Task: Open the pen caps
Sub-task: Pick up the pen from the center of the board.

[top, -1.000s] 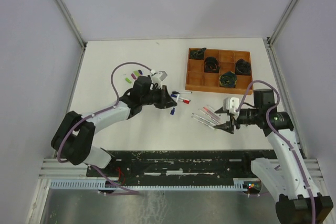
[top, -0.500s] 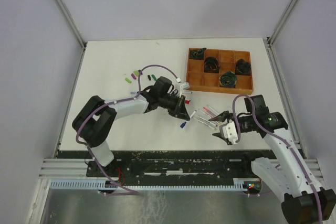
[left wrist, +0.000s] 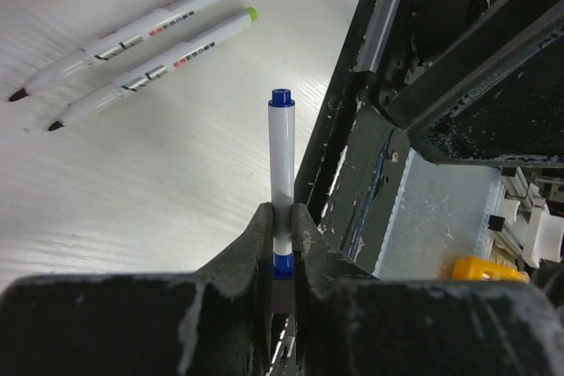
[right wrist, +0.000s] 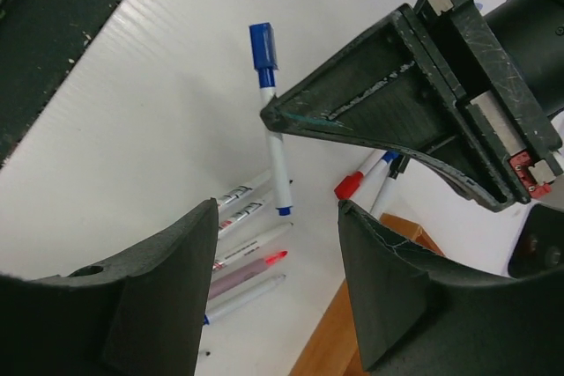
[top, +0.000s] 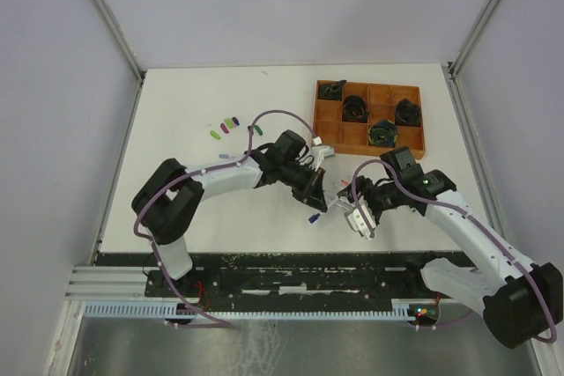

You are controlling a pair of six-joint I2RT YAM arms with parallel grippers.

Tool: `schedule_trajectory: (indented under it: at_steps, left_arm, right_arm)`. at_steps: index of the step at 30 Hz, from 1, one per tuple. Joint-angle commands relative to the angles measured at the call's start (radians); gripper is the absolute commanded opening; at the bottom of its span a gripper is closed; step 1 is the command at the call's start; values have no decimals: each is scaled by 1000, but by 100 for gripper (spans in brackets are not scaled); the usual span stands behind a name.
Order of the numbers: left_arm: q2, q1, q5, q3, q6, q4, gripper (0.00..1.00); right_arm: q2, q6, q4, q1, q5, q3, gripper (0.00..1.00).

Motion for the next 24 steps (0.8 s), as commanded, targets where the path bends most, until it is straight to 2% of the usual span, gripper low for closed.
schedule_trajectory:
  at_steps: [1,13,24]
  left_arm:
    - [2,-32,44,49,58,-17,3]
    - [18,-61,49,69,25,19,3]
    - [37,-82,68,101,7,30,3]
  right_arm:
    - [-17,14,103,38,64,-22,64]
    - [3,-2,142,96,124,-100,59]
    - [7,2,228,151,189,-143,44]
